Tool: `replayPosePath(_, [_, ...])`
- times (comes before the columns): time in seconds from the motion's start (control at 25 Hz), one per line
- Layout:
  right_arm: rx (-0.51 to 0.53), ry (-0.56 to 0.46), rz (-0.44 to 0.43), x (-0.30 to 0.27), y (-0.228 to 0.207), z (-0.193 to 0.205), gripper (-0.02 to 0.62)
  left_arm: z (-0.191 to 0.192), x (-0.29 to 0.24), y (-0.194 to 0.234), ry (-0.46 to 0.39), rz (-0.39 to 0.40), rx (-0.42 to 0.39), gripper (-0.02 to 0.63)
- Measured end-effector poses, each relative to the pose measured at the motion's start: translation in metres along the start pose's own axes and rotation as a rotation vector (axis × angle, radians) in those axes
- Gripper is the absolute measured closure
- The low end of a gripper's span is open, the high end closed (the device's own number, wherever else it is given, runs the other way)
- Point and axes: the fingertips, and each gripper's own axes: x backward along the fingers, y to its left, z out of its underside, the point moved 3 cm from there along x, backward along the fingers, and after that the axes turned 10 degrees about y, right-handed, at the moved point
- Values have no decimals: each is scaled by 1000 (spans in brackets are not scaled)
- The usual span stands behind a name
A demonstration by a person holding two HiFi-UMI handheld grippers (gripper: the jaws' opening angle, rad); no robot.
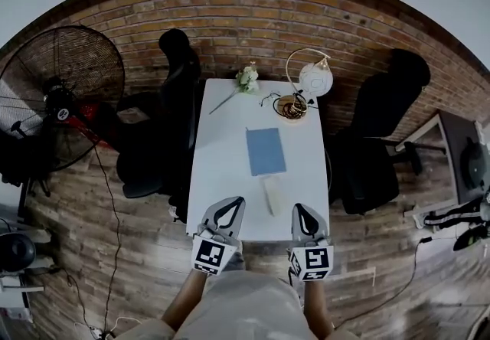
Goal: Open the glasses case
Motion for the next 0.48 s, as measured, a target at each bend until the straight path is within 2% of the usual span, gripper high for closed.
replayPosePath(0.48, [-25,102,84,-44,-4,9,589,18,-46,35,30,109,15,604])
